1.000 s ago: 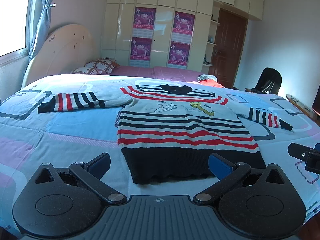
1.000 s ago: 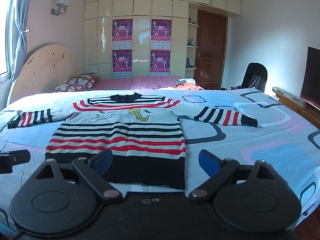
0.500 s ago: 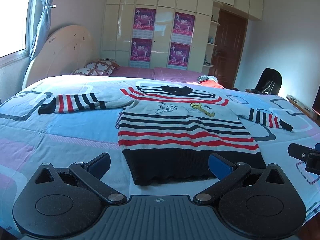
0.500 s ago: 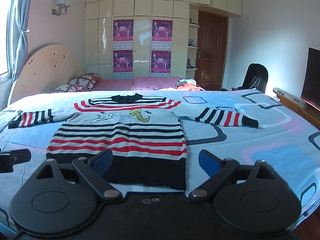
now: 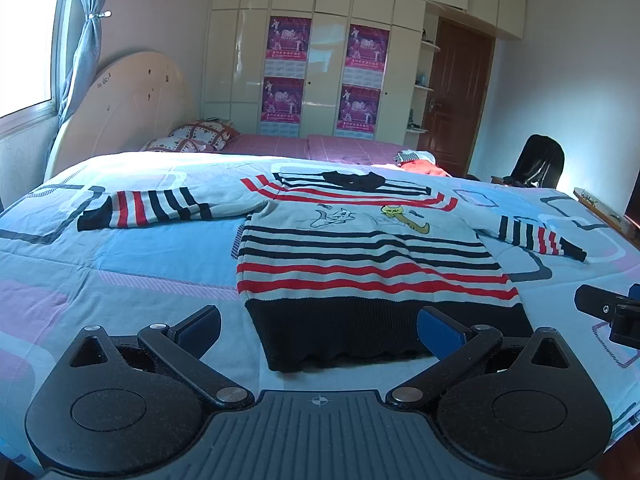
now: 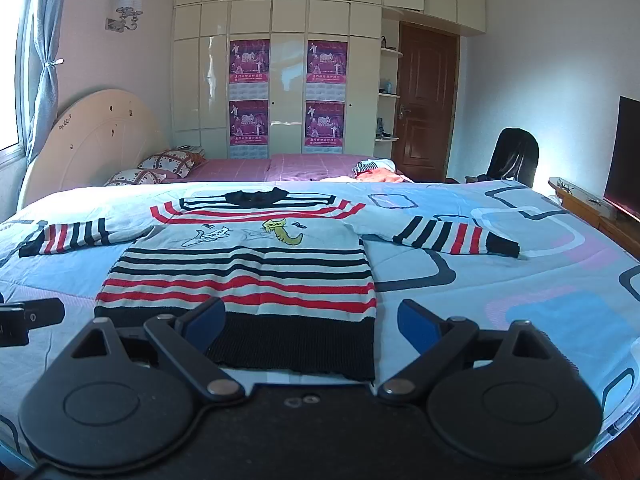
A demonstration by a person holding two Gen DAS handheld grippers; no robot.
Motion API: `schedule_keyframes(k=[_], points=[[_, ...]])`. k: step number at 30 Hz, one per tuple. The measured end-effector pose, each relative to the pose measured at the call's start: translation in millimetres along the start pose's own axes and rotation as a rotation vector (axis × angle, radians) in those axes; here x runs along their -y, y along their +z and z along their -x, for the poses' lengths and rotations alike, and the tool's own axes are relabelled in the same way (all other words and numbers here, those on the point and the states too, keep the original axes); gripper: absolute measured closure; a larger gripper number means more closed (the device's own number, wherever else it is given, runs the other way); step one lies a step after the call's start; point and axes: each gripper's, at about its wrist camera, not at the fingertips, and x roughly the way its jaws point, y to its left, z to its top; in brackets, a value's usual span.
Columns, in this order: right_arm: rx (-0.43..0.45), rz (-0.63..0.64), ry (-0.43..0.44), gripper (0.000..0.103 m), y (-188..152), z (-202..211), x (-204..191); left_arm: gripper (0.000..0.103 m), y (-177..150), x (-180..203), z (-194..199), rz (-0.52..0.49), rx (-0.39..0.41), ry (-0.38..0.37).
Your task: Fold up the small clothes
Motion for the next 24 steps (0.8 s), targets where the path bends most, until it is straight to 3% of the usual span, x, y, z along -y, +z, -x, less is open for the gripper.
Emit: schedule_keyframes(k=[16,20,24], points=[[0.002,-0.013,0.002,0.01,0,-4,1,0.0,9,2,-2,-0.021,0.013,-0.021],[0.007,-0.042,-0.002,0.01,6,-17,18,0.0,28,-7,-14,0.055,0.059,-0.07],[0.023,-0.112,-0.023,0.01,18,-36,49,0.0,49,-10,-48,0.105,0.048,-0.091]])
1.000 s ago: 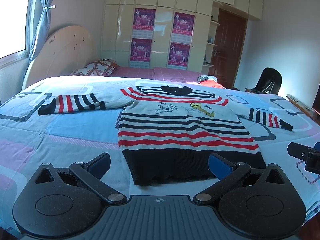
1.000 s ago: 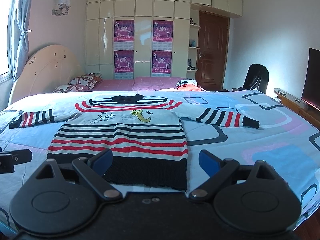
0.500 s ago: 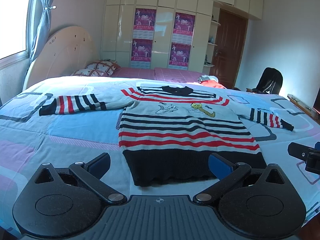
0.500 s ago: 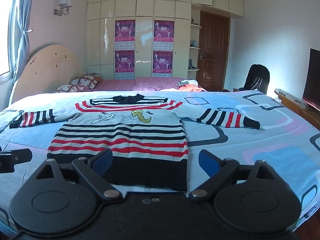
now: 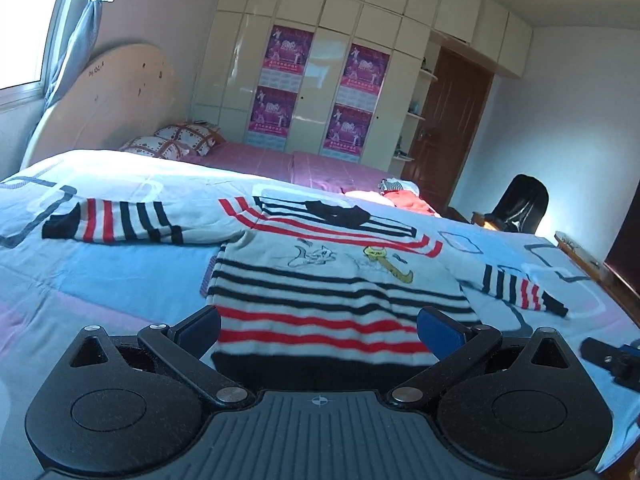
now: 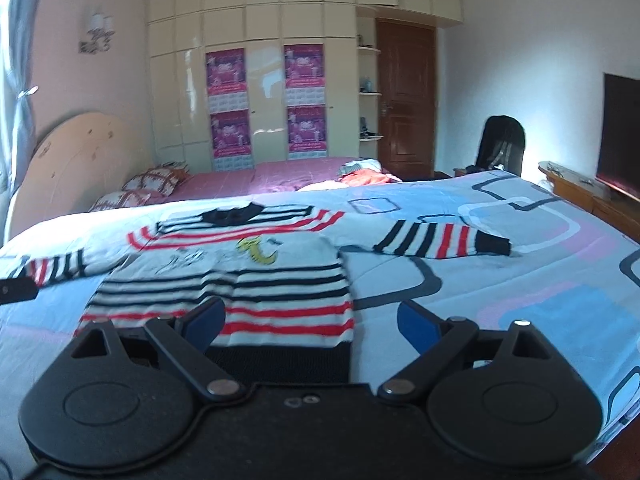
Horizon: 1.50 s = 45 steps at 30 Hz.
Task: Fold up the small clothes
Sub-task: 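Move the right tool to the sleeve cuff and close on it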
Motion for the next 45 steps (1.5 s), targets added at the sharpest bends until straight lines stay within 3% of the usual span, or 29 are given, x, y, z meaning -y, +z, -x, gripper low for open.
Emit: schedule_keyframes(k=[2,10,20,29,31,32,33,34,35,38,41,45], points=[[0.02,-0.037,-0.023,0.01,9,-15,17,0.0,10,3,-22,-0.002,0.004,-0.022],[0.026,-0.201,-0.135,0.013,35,-103,98,0.0,38,25,-125,-0.008,-0.024,0.049],[-0.016,-0.399,-0.25,0.014,45,-249,203,0.0,44,46,-263,0.004,-0.126,0.155],[-0.062,-0.747,-0.278,0.017,13,-325,293,0.0,32,55,-315,-0.015,-0.226,0.189],[-0.033,-0.753,-0.261,0.019,13,-331,299,0.0,33,58,-322,-0.02,-0.236,0.188],[-0.028,-0.755,-0.254,0.022,13,-334,301,0.0,33,60,-325,-0.024,-0.238,0.187],[-0.023,-0.755,-0.251,0.035,12,-335,301,0.0,33,61,-328,-0.028,-0.241,0.185],[-0.021,-0.758,-0.235,0.054,12,-339,304,0.0,34,63,-331,-0.032,-0.243,0.182],[-0.041,-0.773,-0.216,0.092,11,-345,308,0.0,34,65,-335,-0.037,-0.248,0.18],[-0.036,-0.832,-0.183,0.091,3,-347,316,0.0,36,70,-343,-0.048,-0.258,0.172],[-0.007,-0.852,-0.144,0.078,0,-343,318,0.0,39,73,-348,-0.056,-0.254,0.167],[0.003,-0.901,-0.158,0.081,1,-343,329,0.0,44,65,-348,-0.035,-0.251,0.178]])
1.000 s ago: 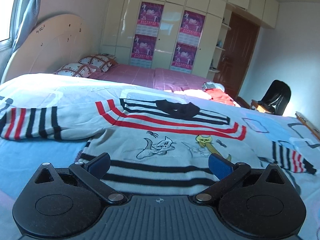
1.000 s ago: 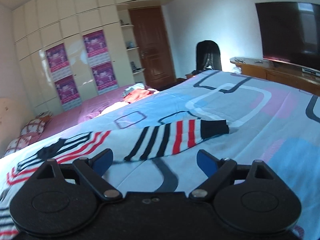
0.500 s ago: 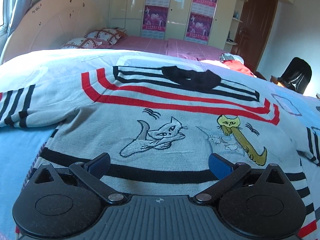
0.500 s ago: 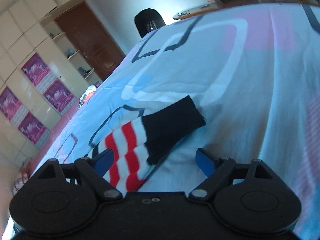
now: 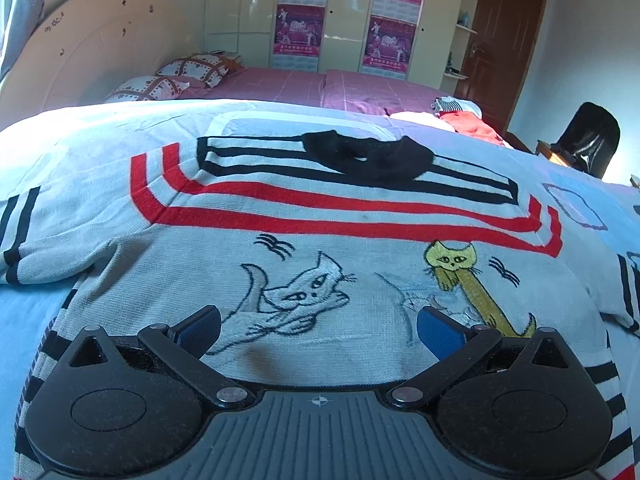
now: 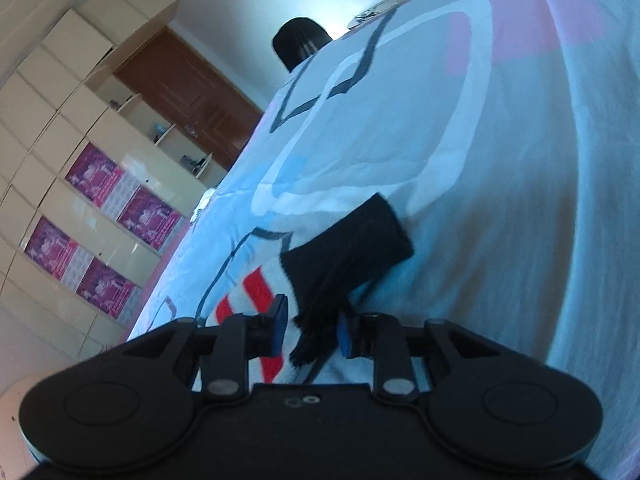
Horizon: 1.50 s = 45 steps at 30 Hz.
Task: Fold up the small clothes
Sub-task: 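Move the right tool to the sleeve cuff and close on it, then carry the sleeve over the body with the right tool while the left tool grasps the other cuff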
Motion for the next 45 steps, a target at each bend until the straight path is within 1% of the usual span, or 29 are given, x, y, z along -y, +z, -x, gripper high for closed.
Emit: schedule_keyframes(k=[1,2,3,5,6,8,10,13,17,19,20,23,25,26,27,28,29,30,32,33,34,35,36,37,38,39,41,44,45], points=[[0.004,-0.006,-0.014,0.082,2,1,0,0.0,1,-5,2,0.009,0.005,0.006],[0.005,0.008,-0.038,0.096,2,0,-3,0.0,2,-10,4,0.017,0.011,0.013],[0.003,0.073,-0.098,0.097,2,-3,-11,0.0,3,-16,7,0.024,0.017,0.016],[0.013,0.198,-0.16,0.096,-1,-5,-30,0.0,4,-32,14,0.036,0.024,0.025],[0.032,0.259,-0.179,0.096,-3,-3,-42,0.0,5,-39,18,0.04,0.027,0.031],[0.085,0.343,-0.152,0.096,-10,6,-71,0.0,6,-58,26,0.046,0.041,0.046],[0.109,0.421,-0.106,0.096,-19,15,-101,0.0,5,-76,30,0.057,0.045,0.06],[0.096,0.564,0.015,0.096,-49,26,-161,0.0,6,-105,31,0.088,0.044,0.062],[0.012,0.733,0.212,0.096,-116,37,-245,0.0,9,-138,26,0.113,0.045,0.055],[-0.074,0.787,0.3,0.096,-156,35,-280,0.0,11,-155,26,0.13,0.054,0.057],[-0.122,0.815,0.328,0.096,-177,33,-290,0.0,11,-162,27,0.137,0.056,0.059],[-0.277,0.866,0.375,0.096,-235,20,-308,0.0,12,-186,30,0.155,0.049,0.069],[-0.389,0.883,0.376,0.096,-266,4,-308,0.0,12,-198,33,0.166,0.045,0.067],[-0.473,0.888,0.365,0.093,-282,-6,-307,0.0,12,-202,33,0.171,0.041,0.062],[-0.478,0.891,0.377,0.084,-289,-9,-302,0.0,12,-206,35,0.173,0.036,0.051],[-0.441,0.916,0.405,0.076,-297,5,-300,0.0,13,-207,35,0.178,0.033,0.032],[-0.44,0.944,0.419,0.064,-297,13,-302,0.0,14,-207,34,0.179,0.031,0.015],[-0.435,0.961,0.429,0.062,-295,22,-305,0.0,16,-203,32,0.172,0.031,-0.008],[-0.361,0.953,0.466,0.063,-282,51,-305,0.0,20,-189,25,0.158,0.028,-0.065],[-0.336,0.945,0.458,0.064,-273,60,-298,0.0,22,-180,20,0.164,0.027,-0.104],[-0.318,0.938,0.45,0.064,-264,68,-291,0.001,24,-171,14,0.172,0.019,-0.17],[-0.292,0.93,0.438,0.064,-256,76,-286,0.001,26,-157,6,0.176,0.005,-0.269],[-0.271,0.926,0.425,0.064,-251,81,-282,0.008,28,-143,-2,0.178,-0.01,-0.336],[-0.257,0.92,0.412,0.064,-243,88,-277,0.021,30,-125,-12,0.182,-0.033,-0.396],[-0.244,0.91,0.398,0.064,-237,92,-271,0.04,31,-109,-24,0.19,-0.067,-0.448],[-0.233,0.899,0.385,0.064,-229,94,-265,0.042,31,-95,-34,0.199,-0.091,-0.477],[-0.216,0.877,0.357,0.063,-213,100,-253,0.042,32,-65,-55,0.168,-0.122,-0.476],[-0.194,0.85,0.325,0.063,-192,108,-236,0.042,34,-40,-85,0.205,-0.163,-0.515],[-0.189,0.842,0.312,0.063,-189,106,-232,0.042,34,-33,-95,0.207,-0.165,-0.52]])
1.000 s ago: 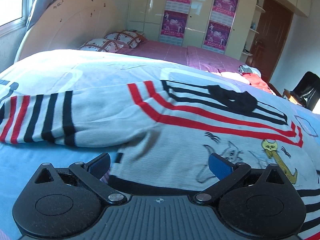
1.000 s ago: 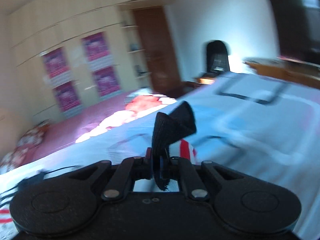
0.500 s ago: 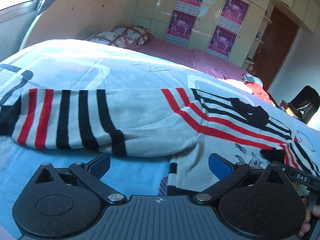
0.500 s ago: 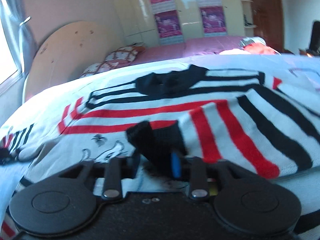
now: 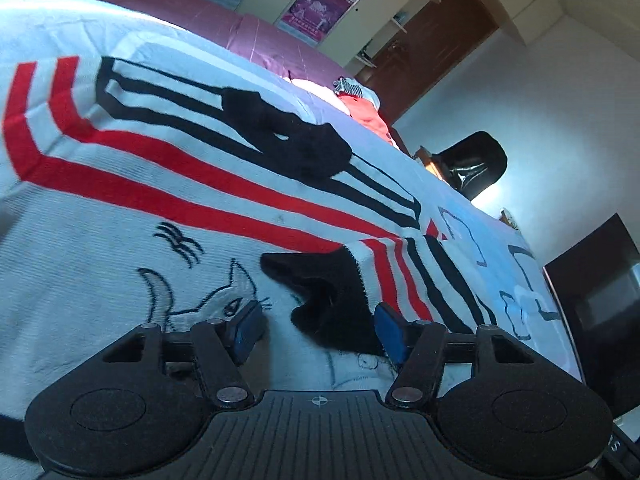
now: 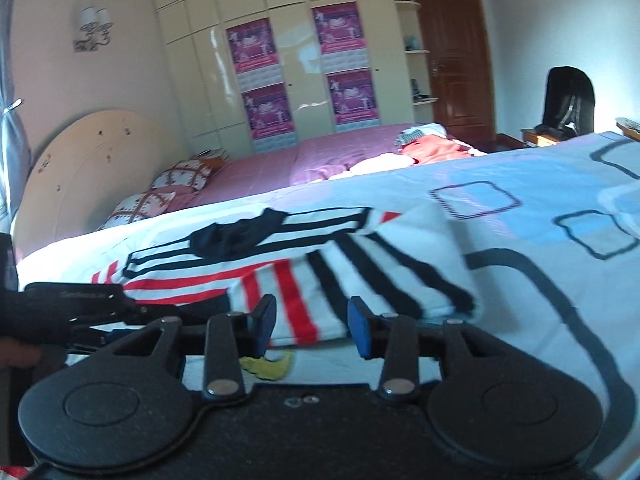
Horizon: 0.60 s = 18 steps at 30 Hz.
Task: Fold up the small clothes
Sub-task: 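Carry the sleeve over the body with the right tool while the left tool grasps the other cuff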
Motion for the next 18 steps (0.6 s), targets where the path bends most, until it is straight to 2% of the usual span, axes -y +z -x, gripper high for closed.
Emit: schedule_keyframes(k=[2,3,4,6,8,12,15,18], points=[[0.003,-0.032,-0.028,0.063,-1,4,15,0.043,1,10,-16,-0.04,0.014,0.001],[0.003,-0.05,-0.038,0.063,-2,6,21,0.075,3,14,-22,-0.056,0.011,-0.001],[0.001,-0.068,-0.049,0.063,-3,8,27,0.098,5,20,-28,-0.066,-0.002,0.0],[0.0,-0.102,-0.066,0.063,-5,5,38,0.1,10,30,-23,-0.096,0.043,-0.001],[0.007,-0.121,-0.075,0.063,-4,7,45,0.1,19,45,2,-0.16,0.146,-0.016],[0.027,-0.123,-0.07,0.063,-1,5,51,0.1,33,48,57,-0.202,0.278,-0.005],[0.027,-0.131,-0.061,0.065,-1,-4,55,0.1,26,26,73,-0.228,0.272,0.093],[-0.005,-0.137,-0.075,0.068,0,-23,57,0.1,17,-11,64,-0.151,0.209,0.176]])
